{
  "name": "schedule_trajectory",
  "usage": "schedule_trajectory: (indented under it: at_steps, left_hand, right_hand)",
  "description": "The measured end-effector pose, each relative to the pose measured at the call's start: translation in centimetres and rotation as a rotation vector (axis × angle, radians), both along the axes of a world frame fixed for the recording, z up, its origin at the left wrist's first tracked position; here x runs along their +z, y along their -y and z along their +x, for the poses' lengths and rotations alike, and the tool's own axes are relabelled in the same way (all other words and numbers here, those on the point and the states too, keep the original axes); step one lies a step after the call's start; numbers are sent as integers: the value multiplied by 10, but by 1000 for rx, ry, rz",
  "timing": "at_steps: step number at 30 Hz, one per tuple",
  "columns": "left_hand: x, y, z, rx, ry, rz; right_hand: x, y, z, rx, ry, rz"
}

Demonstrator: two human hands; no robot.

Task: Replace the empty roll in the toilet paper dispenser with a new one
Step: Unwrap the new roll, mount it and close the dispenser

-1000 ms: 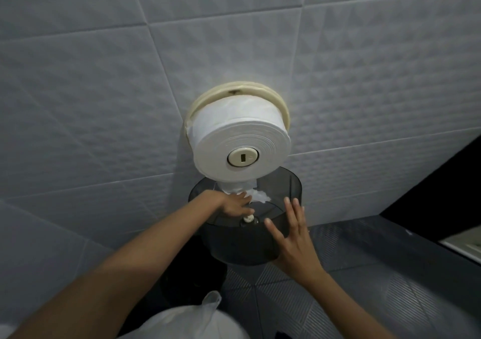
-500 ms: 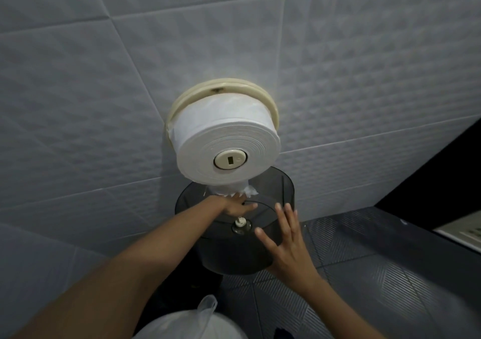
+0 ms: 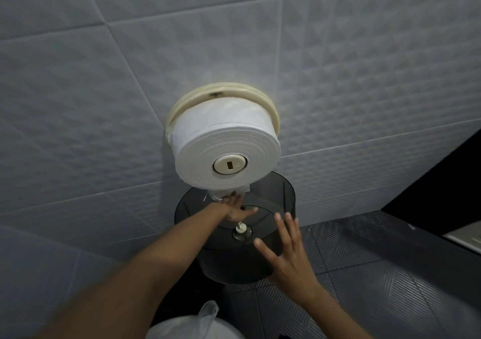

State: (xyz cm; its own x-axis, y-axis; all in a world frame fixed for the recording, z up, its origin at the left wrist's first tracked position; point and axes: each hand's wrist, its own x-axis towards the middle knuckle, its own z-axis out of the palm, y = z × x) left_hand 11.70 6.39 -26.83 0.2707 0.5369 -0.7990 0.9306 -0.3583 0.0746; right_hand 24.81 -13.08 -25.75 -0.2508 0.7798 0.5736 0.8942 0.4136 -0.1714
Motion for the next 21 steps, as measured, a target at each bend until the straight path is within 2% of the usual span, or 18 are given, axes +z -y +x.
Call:
schedule_trajectory:
  at_steps: [10, 21]
  left_hand:
    - [14, 20, 21, -28, 26, 24]
    - [87, 66, -1, 17, 121, 118]
  right_hand:
    - [-6, 1, 3, 21, 4, 18]
    - [-5, 2, 5, 24, 27, 17]
